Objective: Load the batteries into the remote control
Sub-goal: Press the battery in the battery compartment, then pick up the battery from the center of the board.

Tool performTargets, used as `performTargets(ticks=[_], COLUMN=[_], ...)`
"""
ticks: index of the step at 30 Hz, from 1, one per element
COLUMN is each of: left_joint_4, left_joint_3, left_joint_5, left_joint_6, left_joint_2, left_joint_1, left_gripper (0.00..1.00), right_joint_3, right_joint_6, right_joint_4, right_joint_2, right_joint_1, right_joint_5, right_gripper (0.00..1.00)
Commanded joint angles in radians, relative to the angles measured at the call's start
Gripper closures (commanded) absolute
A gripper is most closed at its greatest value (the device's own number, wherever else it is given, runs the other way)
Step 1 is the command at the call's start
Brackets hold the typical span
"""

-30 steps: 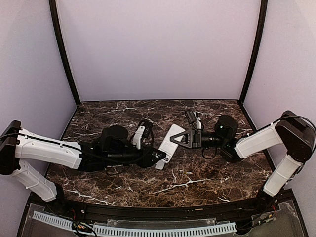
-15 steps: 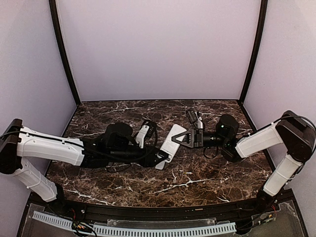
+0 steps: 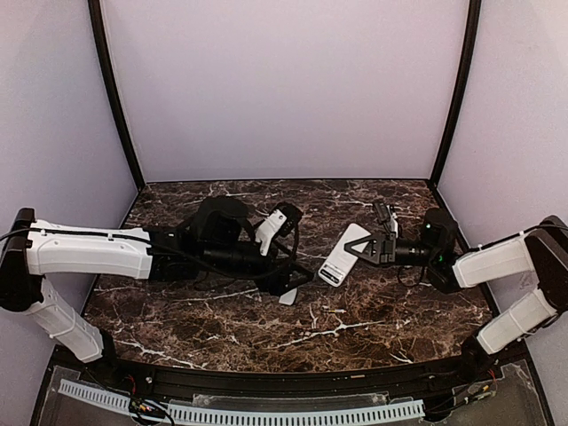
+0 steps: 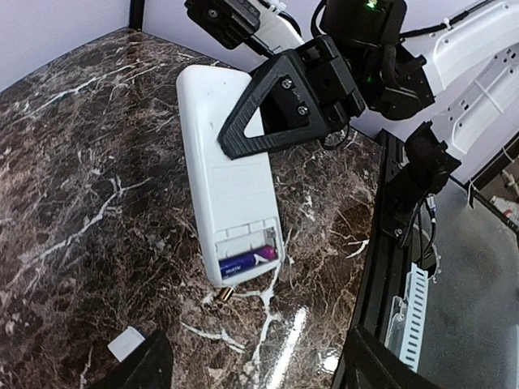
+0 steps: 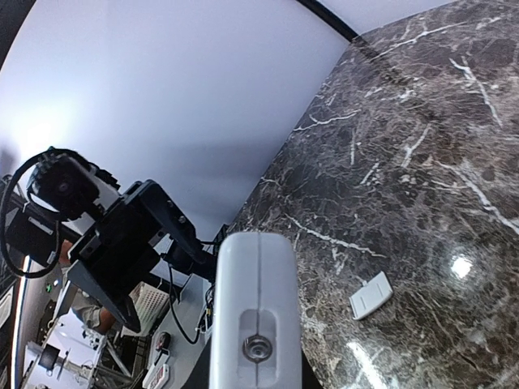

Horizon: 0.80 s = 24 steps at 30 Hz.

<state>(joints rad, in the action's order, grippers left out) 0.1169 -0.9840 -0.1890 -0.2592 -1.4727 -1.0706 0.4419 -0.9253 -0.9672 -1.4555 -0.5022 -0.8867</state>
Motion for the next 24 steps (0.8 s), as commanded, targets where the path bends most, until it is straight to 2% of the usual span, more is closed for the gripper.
performTargets(ticks=[1,8,14,24], left_joint_4=[-0.197,-0.473,-0.642,-0.810], left_joint_3=[-0.131,-0.407,-0.634,-0.894], left_joint_5=[-0.065,-0.094,-0.063,0.010], left_joint_6=[0.255,0.473,0.571,0.653], left_joint_2=[-0.082,-0.303,-0.524,-0.760], left_joint_1=[0.003,-0.017,-0.048,-0.091], left_gripper=[0.29,0.40,0.54,0.63], right_joint_3=[-0.034,-0.031,-0.050,-0.052], right_joint_6=[0.123,0.289,0.326,0.384], right_joint_4=[0.194,0.560,0.630,0.691], right_joint_2=[0.126,0.297,0.321,0.292], right_joint_1=[0.095,0.272,0.422,0.529], right_joint_5=[-0.039,-0.039,-0.121,-0.182], right_gripper=[1.00,1.00,1.00,1.00])
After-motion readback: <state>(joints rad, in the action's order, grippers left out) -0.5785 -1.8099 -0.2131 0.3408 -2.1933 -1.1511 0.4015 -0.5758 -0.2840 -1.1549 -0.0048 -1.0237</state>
